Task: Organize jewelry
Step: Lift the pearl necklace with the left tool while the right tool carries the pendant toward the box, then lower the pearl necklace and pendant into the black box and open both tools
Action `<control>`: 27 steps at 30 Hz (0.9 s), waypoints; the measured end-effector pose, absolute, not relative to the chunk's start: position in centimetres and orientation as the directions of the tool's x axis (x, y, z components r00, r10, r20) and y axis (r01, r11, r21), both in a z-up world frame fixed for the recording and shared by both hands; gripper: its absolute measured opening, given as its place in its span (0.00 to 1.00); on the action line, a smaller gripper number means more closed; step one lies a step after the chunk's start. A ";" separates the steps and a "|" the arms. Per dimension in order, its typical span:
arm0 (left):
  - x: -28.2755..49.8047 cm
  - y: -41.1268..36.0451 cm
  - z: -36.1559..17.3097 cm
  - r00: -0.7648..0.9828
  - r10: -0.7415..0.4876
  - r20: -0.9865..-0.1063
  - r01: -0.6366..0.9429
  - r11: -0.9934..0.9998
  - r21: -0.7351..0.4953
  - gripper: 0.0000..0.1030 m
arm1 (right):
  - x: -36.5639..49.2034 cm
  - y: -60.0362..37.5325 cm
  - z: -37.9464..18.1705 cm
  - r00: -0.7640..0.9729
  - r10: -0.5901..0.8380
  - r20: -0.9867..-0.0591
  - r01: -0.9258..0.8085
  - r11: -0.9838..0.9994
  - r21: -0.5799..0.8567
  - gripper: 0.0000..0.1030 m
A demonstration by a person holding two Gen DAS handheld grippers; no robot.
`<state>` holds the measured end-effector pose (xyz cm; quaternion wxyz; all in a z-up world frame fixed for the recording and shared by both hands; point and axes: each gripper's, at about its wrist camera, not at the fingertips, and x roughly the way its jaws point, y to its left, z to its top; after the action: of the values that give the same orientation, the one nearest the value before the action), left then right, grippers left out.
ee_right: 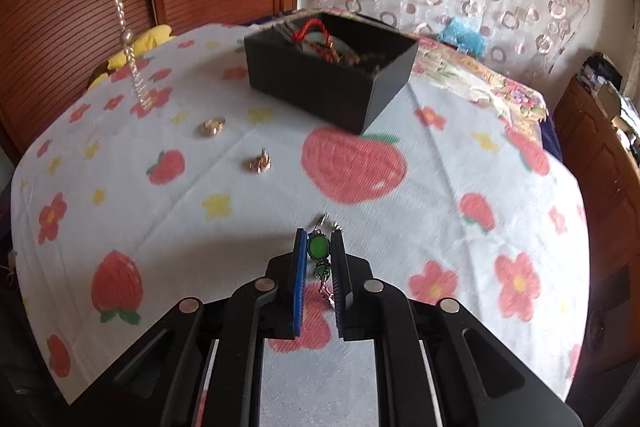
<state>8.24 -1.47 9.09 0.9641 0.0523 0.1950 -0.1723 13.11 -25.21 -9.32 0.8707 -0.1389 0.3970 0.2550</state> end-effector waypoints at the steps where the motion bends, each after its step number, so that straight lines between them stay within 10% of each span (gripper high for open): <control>1: 8.4 -1.5 9.3 0.866 -0.310 -0.393 0.351 0.936 0.034 0.04 | 13.2 -25.4 -8.7 0.563 0.345 -0.751 -0.551 0.834 -0.030 0.13; 27: 15.1 -3.9 13.6 0.871 -0.332 -0.362 0.367 0.930 0.030 0.04 | 19.9 -24.3 1.6 0.654 0.448 -0.610 -0.572 0.820 -0.011 0.13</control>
<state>15.05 -3.95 13.59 0.9659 0.0491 0.1783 -0.1811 19.86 -24.35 1.58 0.9037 -0.1015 0.3057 0.2820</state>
